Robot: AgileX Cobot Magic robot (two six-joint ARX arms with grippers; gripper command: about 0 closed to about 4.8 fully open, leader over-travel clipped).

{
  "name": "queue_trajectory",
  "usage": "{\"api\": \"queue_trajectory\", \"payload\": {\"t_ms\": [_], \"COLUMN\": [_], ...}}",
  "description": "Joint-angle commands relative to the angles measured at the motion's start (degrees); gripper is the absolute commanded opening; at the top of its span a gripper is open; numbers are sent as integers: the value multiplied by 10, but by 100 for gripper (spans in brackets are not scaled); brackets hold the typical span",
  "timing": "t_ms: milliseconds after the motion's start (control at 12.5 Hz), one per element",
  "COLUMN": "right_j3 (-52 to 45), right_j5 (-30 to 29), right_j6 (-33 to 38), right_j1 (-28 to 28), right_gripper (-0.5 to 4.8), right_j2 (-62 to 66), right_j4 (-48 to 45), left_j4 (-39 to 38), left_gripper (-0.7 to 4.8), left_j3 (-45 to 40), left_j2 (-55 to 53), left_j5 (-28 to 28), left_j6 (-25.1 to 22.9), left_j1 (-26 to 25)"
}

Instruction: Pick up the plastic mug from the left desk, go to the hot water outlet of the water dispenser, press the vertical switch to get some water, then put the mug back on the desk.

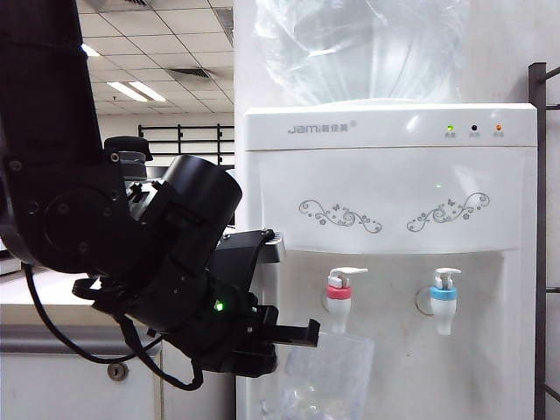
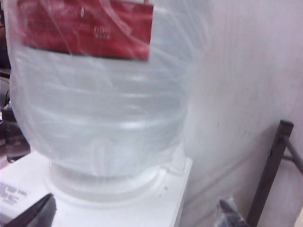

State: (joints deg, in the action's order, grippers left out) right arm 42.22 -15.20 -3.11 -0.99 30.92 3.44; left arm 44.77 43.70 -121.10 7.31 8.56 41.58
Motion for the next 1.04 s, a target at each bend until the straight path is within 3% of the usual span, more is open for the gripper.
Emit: {"api": "queue_trajectory", "payload": {"t_ms": [80, 560, 1040], "right_j3": [1, 1, 1], "right_j5": [0, 0, -2], "right_j6": [-2, -2, -2], "right_j1": [0, 0, -1], "right_gripper": [440, 440, 440], "right_j2": [0, 0, 2], "right_j4": [11, 11, 15], "left_j4": [82, 132, 157], "left_gripper": [-6, -6, -6], "left_j3": [19, 21, 32], "left_j2": [10, 10, 10], "left_j5": [-6, 7, 4], "left_j6": [-10, -39, -38], "left_j1": [0, 0, -1]}}
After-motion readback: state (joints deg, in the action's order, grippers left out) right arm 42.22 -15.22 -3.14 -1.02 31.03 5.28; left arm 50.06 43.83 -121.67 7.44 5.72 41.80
